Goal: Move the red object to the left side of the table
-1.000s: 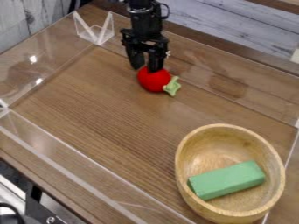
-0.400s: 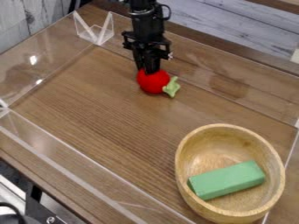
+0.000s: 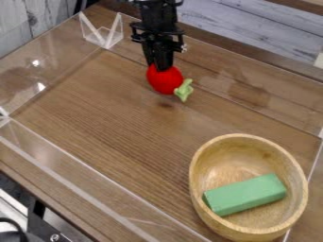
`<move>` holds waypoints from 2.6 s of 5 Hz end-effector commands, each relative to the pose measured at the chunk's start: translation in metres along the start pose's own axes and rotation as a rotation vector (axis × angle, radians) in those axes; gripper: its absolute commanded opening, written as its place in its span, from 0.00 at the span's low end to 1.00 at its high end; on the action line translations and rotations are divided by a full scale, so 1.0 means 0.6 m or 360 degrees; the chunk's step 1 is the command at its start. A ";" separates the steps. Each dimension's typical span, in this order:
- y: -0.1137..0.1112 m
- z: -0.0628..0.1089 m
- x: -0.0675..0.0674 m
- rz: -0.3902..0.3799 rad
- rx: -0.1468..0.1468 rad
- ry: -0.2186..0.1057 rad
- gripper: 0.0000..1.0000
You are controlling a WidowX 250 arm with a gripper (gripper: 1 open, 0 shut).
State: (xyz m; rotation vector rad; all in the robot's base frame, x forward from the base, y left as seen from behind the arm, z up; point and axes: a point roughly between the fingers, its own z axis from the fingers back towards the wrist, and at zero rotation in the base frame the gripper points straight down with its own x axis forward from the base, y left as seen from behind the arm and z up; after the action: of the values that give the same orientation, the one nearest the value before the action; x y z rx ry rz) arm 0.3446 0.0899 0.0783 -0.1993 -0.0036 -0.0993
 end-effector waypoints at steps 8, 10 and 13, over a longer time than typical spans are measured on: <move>0.014 0.032 -0.019 0.0047 0.0011 -0.0099 0.00; 0.021 0.063 -0.029 0.0042 -0.0003 -0.0151 0.00; 0.060 0.104 -0.065 0.0015 -0.0033 -0.0193 0.00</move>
State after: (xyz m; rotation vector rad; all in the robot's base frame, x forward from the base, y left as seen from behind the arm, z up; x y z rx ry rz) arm 0.3070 0.1357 0.1080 -0.2677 -0.0551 -0.0680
